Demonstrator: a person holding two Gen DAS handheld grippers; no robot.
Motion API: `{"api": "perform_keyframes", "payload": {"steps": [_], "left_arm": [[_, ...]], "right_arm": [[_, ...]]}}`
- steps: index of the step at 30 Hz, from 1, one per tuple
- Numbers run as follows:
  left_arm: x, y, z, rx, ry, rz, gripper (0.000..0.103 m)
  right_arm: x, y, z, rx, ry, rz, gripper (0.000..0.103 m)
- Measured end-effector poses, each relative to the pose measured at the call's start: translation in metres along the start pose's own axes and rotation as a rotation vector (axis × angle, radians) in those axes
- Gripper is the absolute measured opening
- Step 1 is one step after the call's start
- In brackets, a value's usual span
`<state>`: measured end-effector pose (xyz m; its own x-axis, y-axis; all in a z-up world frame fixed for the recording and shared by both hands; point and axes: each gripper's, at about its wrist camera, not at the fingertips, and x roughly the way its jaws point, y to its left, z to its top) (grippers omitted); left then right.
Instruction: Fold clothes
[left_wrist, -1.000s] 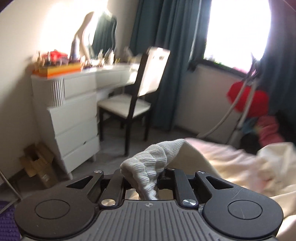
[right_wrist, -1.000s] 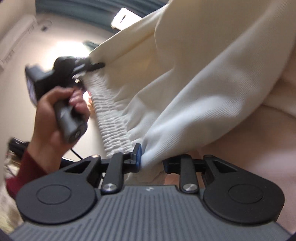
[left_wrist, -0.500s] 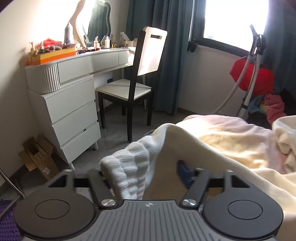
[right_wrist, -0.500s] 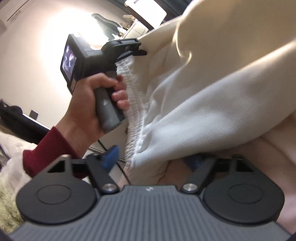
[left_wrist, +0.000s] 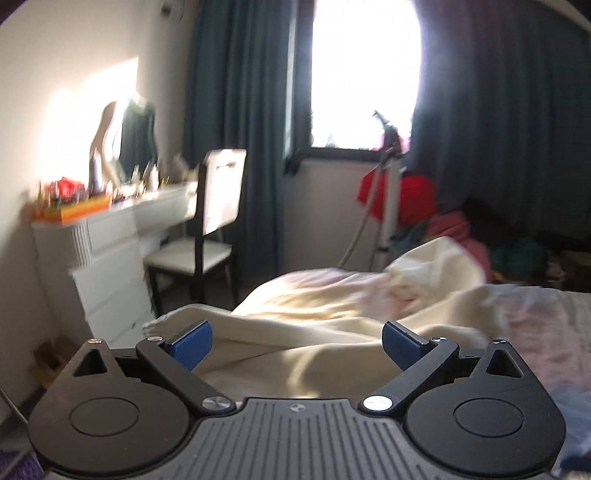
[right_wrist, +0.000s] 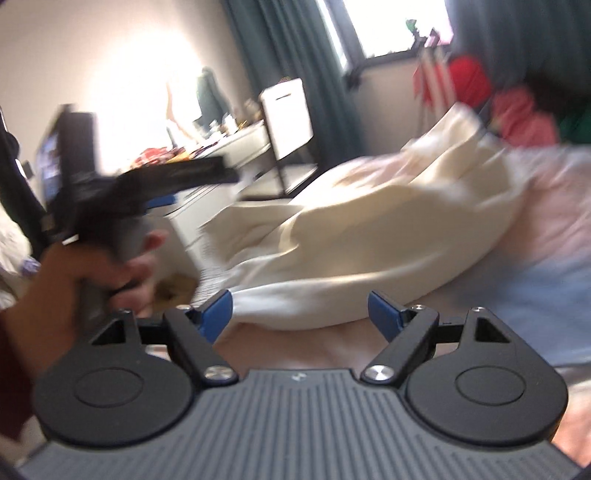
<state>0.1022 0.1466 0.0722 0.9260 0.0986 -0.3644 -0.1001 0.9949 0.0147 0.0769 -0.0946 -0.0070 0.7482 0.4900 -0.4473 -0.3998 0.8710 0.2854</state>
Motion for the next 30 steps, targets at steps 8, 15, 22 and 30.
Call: {"api": "perform_keyframes", "payload": {"steps": [8, 15, 22, 30], "left_arm": [[-0.087, -0.095, -0.029, 0.008, -0.066, -0.134, 0.1], [-0.095, -0.121, -0.091, 0.026, -0.082, -0.171, 0.101], [-0.076, -0.117, -0.123, 0.044, -0.012, -0.177, 0.101], [-0.06, -0.127, -0.139, 0.081, 0.02, -0.168, 0.101]], "right_arm": [[-0.07, -0.053, -0.003, -0.107, -0.154, -0.213, 0.082], [-0.087, -0.098, -0.041, -0.052, -0.22, -0.297, 0.082], [-0.098, -0.117, -0.045, 0.033, -0.253, -0.343, 0.082], [-0.096, -0.122, -0.05, 0.049, -0.214, -0.401, 0.082]]}}
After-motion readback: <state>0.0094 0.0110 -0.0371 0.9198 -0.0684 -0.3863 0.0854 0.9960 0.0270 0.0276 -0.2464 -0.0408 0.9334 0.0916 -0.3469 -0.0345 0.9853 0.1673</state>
